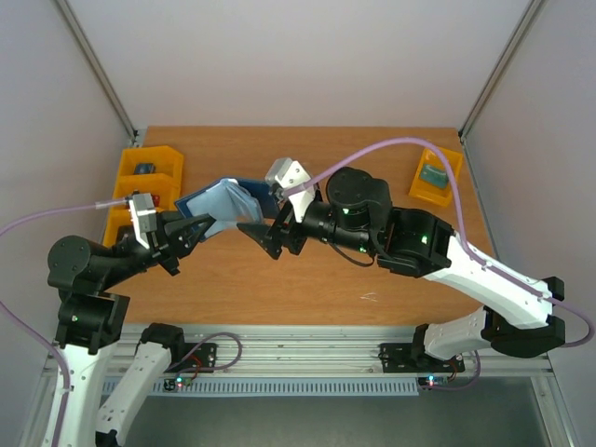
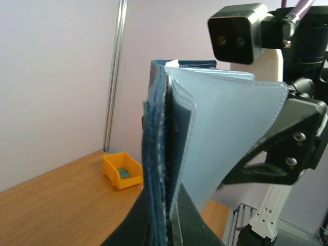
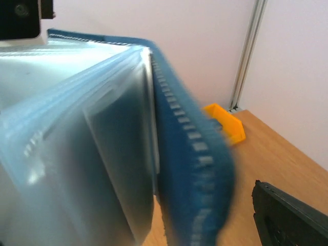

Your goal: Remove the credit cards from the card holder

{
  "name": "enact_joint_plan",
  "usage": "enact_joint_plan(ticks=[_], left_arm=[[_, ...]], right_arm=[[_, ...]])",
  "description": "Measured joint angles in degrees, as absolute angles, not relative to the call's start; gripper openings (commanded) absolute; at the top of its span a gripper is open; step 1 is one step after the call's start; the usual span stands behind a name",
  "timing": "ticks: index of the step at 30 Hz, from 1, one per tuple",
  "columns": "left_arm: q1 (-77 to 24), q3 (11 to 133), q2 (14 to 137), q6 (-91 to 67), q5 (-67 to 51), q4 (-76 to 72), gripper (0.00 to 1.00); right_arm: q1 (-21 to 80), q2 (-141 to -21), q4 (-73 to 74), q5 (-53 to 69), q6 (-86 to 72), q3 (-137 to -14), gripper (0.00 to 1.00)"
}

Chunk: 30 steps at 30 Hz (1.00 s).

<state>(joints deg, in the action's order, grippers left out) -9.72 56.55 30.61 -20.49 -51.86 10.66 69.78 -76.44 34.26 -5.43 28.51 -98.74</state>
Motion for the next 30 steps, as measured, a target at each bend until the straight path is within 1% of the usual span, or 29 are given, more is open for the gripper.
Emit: enact_joint_plan(ticks=[11,13,15,18,20,21,22,24,26,27,28,29,30], left_arm=[[-9.7,56.5,30.2,-19.2,-52.2,11.0,0.00],[-9.7,56.5,30.1,-19.0,-52.3,11.0,0.00],[-9.7,56.4,30.0,-18.9,-52.3,11.0,0.00],[-9.7,56.3,29.8,-18.7,-52.3,11.0,0.00],[-9.7,56.2,29.7,-18.6,-52.3,11.2,0.00],[-9.7,56.1,29.7,-18.6,-52.3,11.2,0.00],[-9.7,56.1,29.7,-18.6,-52.3,11.4,0.00],[-9.7,56.1,29.7,-18.6,-52.2,11.6,0.00],[-9.7,56.1,29.7,-18.7,-51.7,11.9,0.00],[-9.7,56.0,29.7,-18.9,-51.3,12.0,0.07],[-9.7,55.8,29.6,-19.1,-50.8,12.2,0.21],[-9.7,55.5,29.6,-19.3,-50.4,12.3,0.38],[-9.7,55.0,29.6,-19.3,-49.8,12.3,0.52]], right_arm=[[63.5,-76.4,36.6,3.5,22.9,-101.4,0.92],[61.7,-76.4,36.6,6.5,21.5,-102.1,0.91],[60.0,-76.5,36.8,9.0,20.3,-102.7,0.87],[58.6,-77.3,37.1,11.3,19.0,-104.2,0.76],[58.5,-78.2,37.6,12.4,18.3,-105.3,0.66],[58.5,-78.6,37.8,13.0,18.0,-105.6,0.55],[58.5,-78.9,37.9,13.6,17.8,-105.6,0.50],[58.5,-79.5,38.5,14.6,17.7,-105.6,0.33],[58.5,-79.9,39.3,15.2,17.5,-105.6,0.14],[58.5,-80.0,39.6,15.3,17.3,-105.4,0.04],[58.5,-80.0,39.8,15.5,17.1,-105.4,0.01],[58.5,-80.1,40.0,16.0,17.2,-105.3,0.01],[58.6,-80.2,40.4,16.1,16.7,-105.3,0.01]])
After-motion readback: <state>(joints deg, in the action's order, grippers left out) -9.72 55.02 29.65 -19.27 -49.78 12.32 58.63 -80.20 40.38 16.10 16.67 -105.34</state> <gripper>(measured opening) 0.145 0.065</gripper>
